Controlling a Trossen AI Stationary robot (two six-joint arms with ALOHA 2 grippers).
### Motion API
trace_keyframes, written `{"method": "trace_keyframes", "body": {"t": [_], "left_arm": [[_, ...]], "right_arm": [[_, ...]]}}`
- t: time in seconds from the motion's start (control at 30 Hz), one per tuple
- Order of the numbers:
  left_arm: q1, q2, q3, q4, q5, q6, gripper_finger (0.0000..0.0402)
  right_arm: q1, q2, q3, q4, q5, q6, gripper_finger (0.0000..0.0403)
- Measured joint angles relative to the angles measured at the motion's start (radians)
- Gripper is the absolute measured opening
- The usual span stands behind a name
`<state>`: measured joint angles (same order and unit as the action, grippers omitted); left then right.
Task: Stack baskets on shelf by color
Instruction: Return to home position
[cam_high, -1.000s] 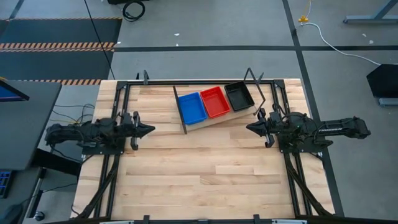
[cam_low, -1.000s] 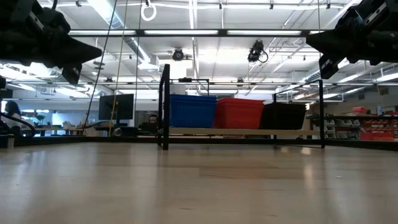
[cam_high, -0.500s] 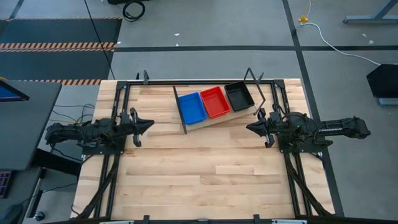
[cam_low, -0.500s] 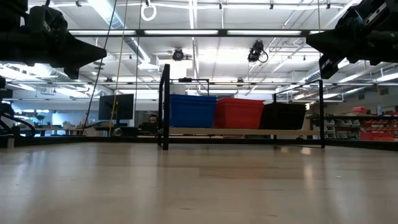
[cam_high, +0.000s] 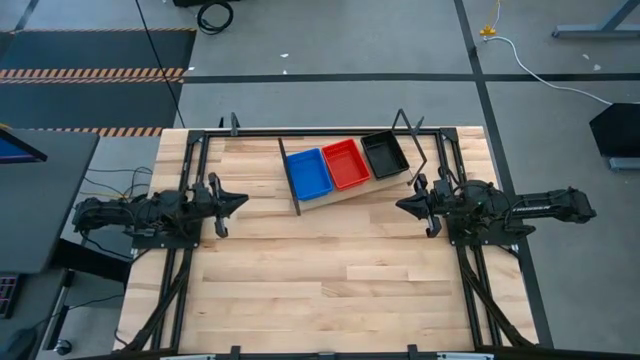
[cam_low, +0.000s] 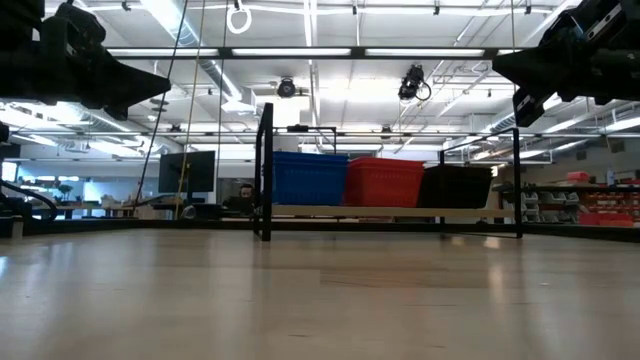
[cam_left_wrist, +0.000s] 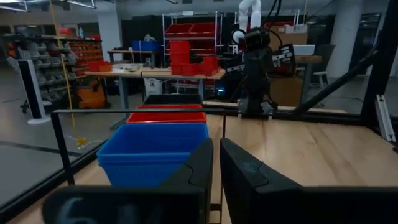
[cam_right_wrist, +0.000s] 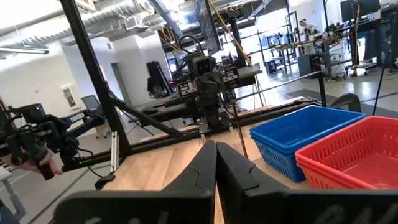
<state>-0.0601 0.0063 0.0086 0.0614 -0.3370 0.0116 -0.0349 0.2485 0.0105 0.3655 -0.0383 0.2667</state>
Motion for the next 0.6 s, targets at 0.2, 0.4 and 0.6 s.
{"method": "trace_keyframes", "body": {"t": [0.2, 0.4, 0.6], "left_arm": [[0.000, 0.000, -0.001, 0.010, 0.000, -0.142, 0.0042], [0.000, 0.000, -0.001, 0.042, -0.002, -0.235, 0.0044], [0.000, 0.000, -0.001, 0.045, -0.002, -0.235, 0.0036]], "right_arm": [[0.000, 0.000, 0.000, 0.000, 0.000, 0.000, 0.0009], [0.000, 0.000, 0.000, 0.000, 0.000, 0.000, 0.0009], [0.000, 0.000, 0.000, 0.000, 0.000, 0.000, 0.0009]]}}
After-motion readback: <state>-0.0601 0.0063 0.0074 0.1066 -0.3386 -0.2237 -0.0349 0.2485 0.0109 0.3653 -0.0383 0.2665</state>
